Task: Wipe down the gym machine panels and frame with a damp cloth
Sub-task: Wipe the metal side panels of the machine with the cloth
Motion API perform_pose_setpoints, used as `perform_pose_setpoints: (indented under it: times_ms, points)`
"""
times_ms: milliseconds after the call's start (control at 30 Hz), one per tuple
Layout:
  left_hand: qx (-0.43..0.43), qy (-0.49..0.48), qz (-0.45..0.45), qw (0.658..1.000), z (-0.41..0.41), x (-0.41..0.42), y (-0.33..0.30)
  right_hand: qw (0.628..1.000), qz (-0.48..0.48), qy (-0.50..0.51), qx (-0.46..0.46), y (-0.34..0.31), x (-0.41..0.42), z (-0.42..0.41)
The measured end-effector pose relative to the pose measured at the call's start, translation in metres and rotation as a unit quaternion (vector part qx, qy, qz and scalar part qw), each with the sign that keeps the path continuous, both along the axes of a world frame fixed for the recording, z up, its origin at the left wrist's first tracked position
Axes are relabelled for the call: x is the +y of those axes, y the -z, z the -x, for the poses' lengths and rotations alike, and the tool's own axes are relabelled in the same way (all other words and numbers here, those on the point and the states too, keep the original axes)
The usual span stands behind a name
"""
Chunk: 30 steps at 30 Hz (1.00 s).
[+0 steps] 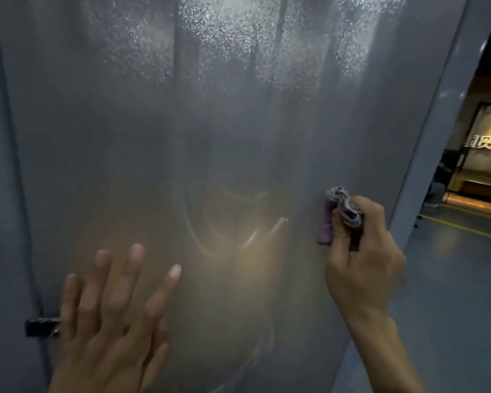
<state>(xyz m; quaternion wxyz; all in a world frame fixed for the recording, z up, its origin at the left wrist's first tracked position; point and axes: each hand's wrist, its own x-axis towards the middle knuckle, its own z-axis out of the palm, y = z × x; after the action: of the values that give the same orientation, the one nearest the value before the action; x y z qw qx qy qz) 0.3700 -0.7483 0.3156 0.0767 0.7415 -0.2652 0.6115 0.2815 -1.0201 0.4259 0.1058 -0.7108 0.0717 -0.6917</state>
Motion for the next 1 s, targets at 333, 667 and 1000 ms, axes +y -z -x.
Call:
perform_pose_setpoints:
  times_ms: [333,667,1000]
  points:
    - [-0.008,-0.035,0.001,0.999,0.004,-0.002,0.004,0.999,0.038,-0.005,-0.006,-0.002,0.03,-0.016]
    - [0.007,-0.03,0.012,0.999,0.004,-0.004,0.004,0.998,0.053,-0.018,-0.008,-0.009,0.056,-0.024]
    - [0.017,-0.023,0.024,0.999,0.005,-0.006,0.004,0.998,0.057,-0.038,-0.007,-0.016,0.085,-0.032]
